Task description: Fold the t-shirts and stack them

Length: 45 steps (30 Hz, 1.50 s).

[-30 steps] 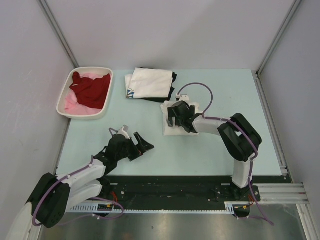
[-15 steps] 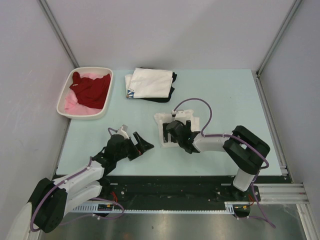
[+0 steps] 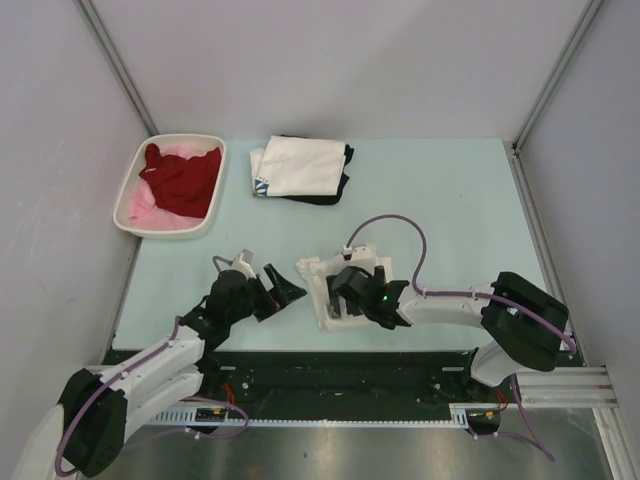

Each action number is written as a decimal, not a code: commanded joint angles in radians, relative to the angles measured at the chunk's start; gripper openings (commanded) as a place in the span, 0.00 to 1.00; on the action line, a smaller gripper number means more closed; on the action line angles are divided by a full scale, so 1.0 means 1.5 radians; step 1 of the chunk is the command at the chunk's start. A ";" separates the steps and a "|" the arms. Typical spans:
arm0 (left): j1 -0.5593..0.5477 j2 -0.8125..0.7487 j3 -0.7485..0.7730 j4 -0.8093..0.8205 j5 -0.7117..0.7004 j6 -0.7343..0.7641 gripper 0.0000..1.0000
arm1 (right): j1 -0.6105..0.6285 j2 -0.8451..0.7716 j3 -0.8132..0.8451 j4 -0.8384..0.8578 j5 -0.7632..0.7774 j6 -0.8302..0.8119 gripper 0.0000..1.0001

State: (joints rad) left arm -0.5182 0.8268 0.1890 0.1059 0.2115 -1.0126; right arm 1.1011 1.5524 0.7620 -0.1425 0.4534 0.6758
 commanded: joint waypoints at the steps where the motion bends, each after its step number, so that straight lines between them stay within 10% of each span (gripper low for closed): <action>1: 0.002 0.016 0.020 -0.012 -0.009 0.010 1.00 | -0.072 -0.016 0.034 -0.110 -0.023 -0.067 1.00; 9: 0.003 0.018 0.025 -0.022 -0.016 0.014 1.00 | -0.194 -0.009 0.133 -0.060 -0.103 -0.136 1.00; 26: 0.003 0.087 0.024 0.031 -0.014 0.013 1.00 | -0.166 -0.029 0.198 -0.066 -0.159 -0.109 1.00; 45: 0.013 0.130 0.029 0.047 -0.006 0.036 1.00 | -0.220 0.262 0.224 0.170 -0.124 -0.099 1.00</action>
State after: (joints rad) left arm -0.5117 0.9977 0.2104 0.1604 0.1940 -0.9936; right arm 0.7773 1.8248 1.0603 -0.0460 0.2020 0.5278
